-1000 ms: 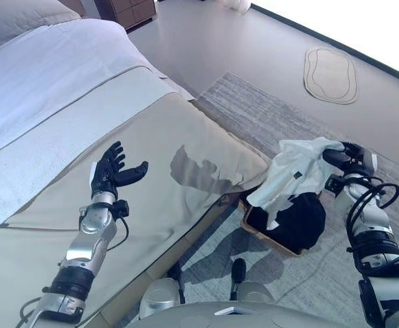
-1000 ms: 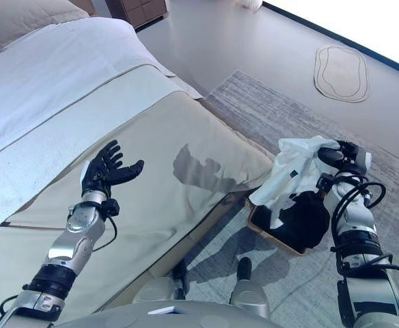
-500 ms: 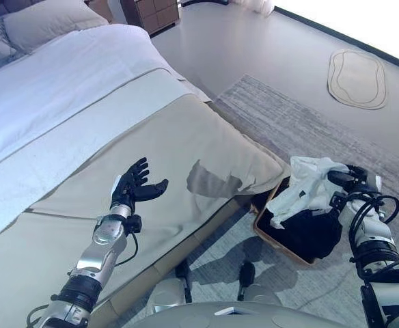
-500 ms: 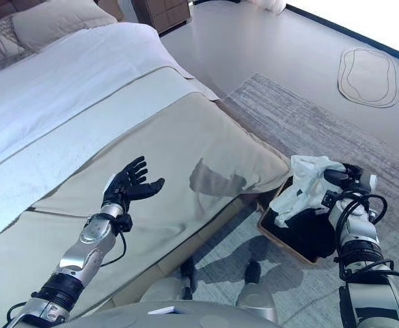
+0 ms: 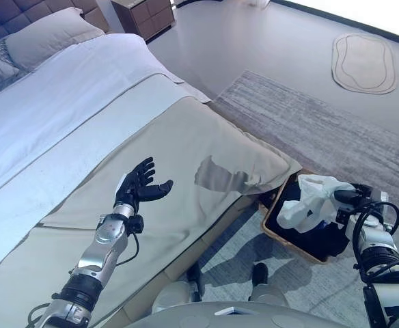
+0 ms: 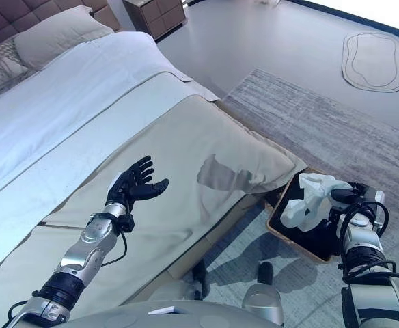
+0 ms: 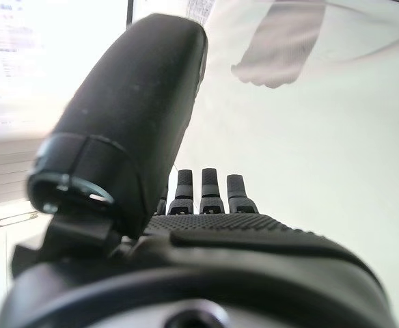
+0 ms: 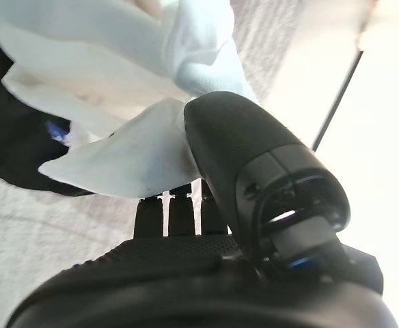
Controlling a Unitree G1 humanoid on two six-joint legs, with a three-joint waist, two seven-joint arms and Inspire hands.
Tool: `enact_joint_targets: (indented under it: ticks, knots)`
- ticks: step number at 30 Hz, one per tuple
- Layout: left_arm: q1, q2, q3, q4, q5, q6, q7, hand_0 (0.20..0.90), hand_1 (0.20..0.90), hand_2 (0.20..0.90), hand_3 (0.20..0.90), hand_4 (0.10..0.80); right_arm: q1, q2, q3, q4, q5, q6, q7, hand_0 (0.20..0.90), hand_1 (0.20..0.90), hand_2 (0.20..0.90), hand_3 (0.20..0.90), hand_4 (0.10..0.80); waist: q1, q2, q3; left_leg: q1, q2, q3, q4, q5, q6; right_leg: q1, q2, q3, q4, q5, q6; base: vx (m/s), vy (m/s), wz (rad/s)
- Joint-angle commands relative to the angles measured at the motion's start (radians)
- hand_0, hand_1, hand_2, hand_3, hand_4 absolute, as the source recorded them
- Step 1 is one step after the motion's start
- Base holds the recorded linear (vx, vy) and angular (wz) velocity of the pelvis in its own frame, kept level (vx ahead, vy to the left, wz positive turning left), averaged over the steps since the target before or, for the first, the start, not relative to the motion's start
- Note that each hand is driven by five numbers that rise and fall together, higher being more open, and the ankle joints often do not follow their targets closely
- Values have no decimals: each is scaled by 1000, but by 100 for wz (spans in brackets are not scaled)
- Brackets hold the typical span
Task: Pick up the clothes from the bed and place them into the basket
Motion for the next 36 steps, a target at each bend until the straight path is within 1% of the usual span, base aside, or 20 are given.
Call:
enact_joint_targets:
  ticks: [1,2,5,9,16,21,25,27,31,33,34,35,36]
  knots:
    - [-69,16,24,-66,8,-84,1,900,900,900,900,800,-119,-127,-8,-16,-26,-89,3,679,679,679,642,542,6,-60,-17,4,16,54,126,-155,-36,-30,-20,7,109,-87,-36,0,0,0]
    - [-68,16,24,-68,6,-85,-1,900,900,900,900,800,-119,-129,-6,-10,-34,-96,14,900,900,900,900,800,6,-59,-17,3,15,54,125,-155,-36,-30,-21,6,108,-87,-36,0,0,0]
    - [-62,17,30,-72,3,-89,-11,900,900,900,900,800,-104,-135,-5,4,-67,-120,32,900,900,900,900,800,6,-56,-17,4,14,56,123,-152,-36,-27,-23,6,104,-86,-35,0,0,0]
    - [-57,16,31,-74,7,-90,-19,900,900,900,900,800,-74,-131,-13,-6,-89,-131,25,900,900,900,900,800,2,-60,-20,9,15,61,117,-151,-35,-23,-22,7,99,-85,-33,0,0,0]
    - [-48,10,31,-63,13,-83,-23,900,900,900,900,800,-41,-95,-2,-36,-100,-149,19,900,900,900,900,800,5,-74,-34,22,14,58,109,-150,-34,-4,-14,5,86,-83,-34,0,0,0]
    - [-38,4,33,-52,15,-82,-21,900,900,900,900,800,-25,-68,22,-97,-117,-142,1,900,900,900,900,800,4,-81,-44,30,16,58,93,-143,-33,5,-7,7,76,-79,-33,0,13,1]
    - [-22,-1,45,-28,22,-86,-23,900,900,900,900,800,2,-24,43,-169,-114,-145,-16,900,900,900,900,800,3,-93,-53,41,16,56,77,-139,-30,13,-2,10,69,-76,-32,2,25,1]
    - [-16,-3,50,-20,24,-89,-27,900,900,900,900,800,10,-9,46,-185,-108,-153,-15,900,900,900,900,800,3,-96,-56,44,16,57,72,-139,-30,14,-1,10,66,-75,-30,-5,18,2]
    - [3,-18,55,15,40,-103,-25,900,900,900,900,800,32,52,82,-249,-110,-180,-12,900,900,900,900,800,4,-107,-66,53,15,56,58,-138,-25,20,1,9,60,-73,-28,-9,30,2]
    - [12,-31,58,38,43,-119,-24,900,900,900,900,800,46,94,115,-296,-140,-204,-2,900,900,900,900,800,5,-113,-70,60,14,54,49,-136,-21,26,2,8,57,-72,-27,-1,54,2]
    - [19,-39,58,53,44,-130,-29,900,900,900,900,800,60,116,132,-325,-183,-219,-7,900,900,900,900,800,6,-116,-73,63,12,53,46,-136,-19,29,1,7,58,-73,-26,6,59,4]
    - [23,-41,59,56,43,-135,-32,900,900,900,900,800,70,126,142,-340,-199,-226,-7,900,900,900,900,800,6,-117,-74,65,11,53,44,-136,-18,31,0,6,58,-73,-25,8,69,6]
    - [35,-52,64,70,39,-154,-58,900,900,900,900,800,96,150,165,-375,-234,-244,-7,900,900,900,900,800,7,-120,-80,69,10,53,39,-136,-15,34,0,6,58,-73,-22,6,46,6]
